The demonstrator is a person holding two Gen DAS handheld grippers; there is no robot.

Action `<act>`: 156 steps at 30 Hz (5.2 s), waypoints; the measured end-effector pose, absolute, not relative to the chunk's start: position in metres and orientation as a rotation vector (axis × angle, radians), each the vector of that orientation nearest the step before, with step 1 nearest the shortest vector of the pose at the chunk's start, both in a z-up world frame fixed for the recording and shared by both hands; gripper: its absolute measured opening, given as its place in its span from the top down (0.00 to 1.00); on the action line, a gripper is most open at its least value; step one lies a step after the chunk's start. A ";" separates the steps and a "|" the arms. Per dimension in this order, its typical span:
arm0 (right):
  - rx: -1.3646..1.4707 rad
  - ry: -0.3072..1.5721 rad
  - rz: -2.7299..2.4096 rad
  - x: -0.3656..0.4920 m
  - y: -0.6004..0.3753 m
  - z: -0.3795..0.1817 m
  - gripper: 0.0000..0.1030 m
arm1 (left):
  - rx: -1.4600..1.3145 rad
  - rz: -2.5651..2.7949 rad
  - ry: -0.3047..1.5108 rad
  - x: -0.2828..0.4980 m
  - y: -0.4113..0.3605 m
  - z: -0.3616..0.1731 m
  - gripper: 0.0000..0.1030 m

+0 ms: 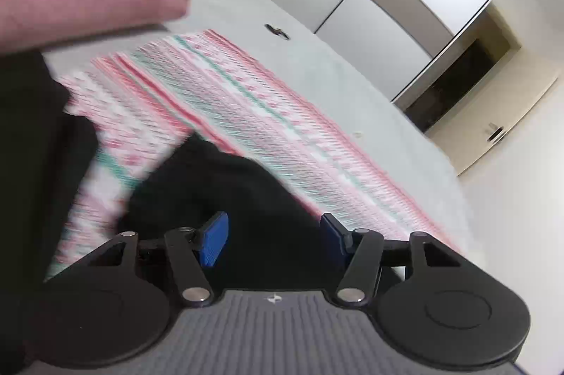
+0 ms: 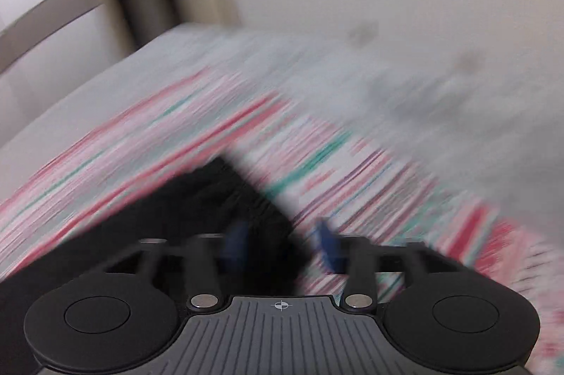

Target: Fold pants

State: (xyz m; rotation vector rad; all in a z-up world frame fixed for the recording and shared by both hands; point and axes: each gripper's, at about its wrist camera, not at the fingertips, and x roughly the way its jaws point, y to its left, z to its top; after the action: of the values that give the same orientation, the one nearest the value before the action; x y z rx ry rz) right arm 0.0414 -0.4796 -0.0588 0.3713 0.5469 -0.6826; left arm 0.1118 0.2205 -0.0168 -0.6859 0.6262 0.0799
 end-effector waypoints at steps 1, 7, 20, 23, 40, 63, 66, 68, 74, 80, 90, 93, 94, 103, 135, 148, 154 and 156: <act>0.357 0.489 -0.753 0.039 -0.475 -0.051 0.29 | -0.713 0.073 0.630 0.123 0.212 -0.020 0.16; 0.267 0.486 -0.483 0.082 -0.414 -0.016 0.30 | -0.560 0.108 0.788 0.181 0.144 -0.085 0.23; -0.025 0.845 0.397 0.269 -0.109 -0.064 0.33 | -0.724 0.331 0.804 0.161 0.191 -0.110 0.69; -0.116 0.885 0.434 0.303 -0.068 -0.081 0.40 | -0.641 0.344 0.806 0.164 0.185 -0.109 0.69; -0.331 0.713 0.323 0.305 -0.033 -0.104 0.99 | -0.514 0.542 0.768 0.165 0.178 -0.097 0.70; 0.067 0.793 0.052 0.151 -0.321 -0.104 0.45 | -0.395 0.329 0.785 0.163 0.175 -0.103 0.39; 0.130 0.757 -0.062 0.141 -0.381 -0.104 0.46 | -0.391 0.334 0.794 0.151 0.176 -0.100 0.43; 0.173 0.713 -0.176 0.129 -0.420 -0.106 0.56 | -0.403 0.324 0.799 0.147 0.178 -0.100 0.43; 0.145 0.687 -0.390 0.110 -0.455 -0.099 0.69 | -0.363 0.307 0.787 0.135 0.165 -0.085 0.38; 0.085 0.652 -0.289 0.087 -0.419 -0.075 0.57 | -0.513 0.365 0.685 0.108 0.201 -0.066 0.32; 0.101 0.824 -0.315 0.116 -0.412 -0.109 0.29 | -1.000 0.318 0.642 0.069 0.284 -0.098 0.10; 0.060 0.828 -0.353 0.114 -0.398 -0.106 0.27 | -1.189 0.162 0.662 0.085 0.285 -0.124 0.00; 0.052 0.828 -0.360 0.112 -0.396 -0.106 0.27 | -1.182 0.173 0.669 0.093 0.284 -0.127 0.00; 0.101 0.813 -0.358 0.111 -0.408 -0.111 0.27 | -0.924 0.373 0.522 0.110 0.274 -0.091 0.41; 0.006 0.906 -0.181 0.102 -0.387 -0.100 0.23 | -0.255 0.217 0.824 0.156 0.093 -0.105 0.01; 0.585 0.644 -0.446 0.030 -0.511 -0.057 0.28 | -0.157 0.128 0.761 0.147 0.067 -0.093 0.01; 0.867 0.653 -0.436 0.015 -0.551 -0.092 0.27 | -0.168 0.079 0.783 0.146 0.061 -0.097 0.01; 0.888 0.638 -0.397 0.015 -0.551 -0.095 0.27 | -0.164 0.074 0.789 0.148 0.060 -0.099 0.01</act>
State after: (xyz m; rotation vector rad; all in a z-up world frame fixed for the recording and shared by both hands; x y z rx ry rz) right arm 0.0149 -0.5506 -0.0955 0.8877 0.6379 -0.3969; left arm 0.1476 0.0595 -0.0994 -0.1640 0.7887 0.0740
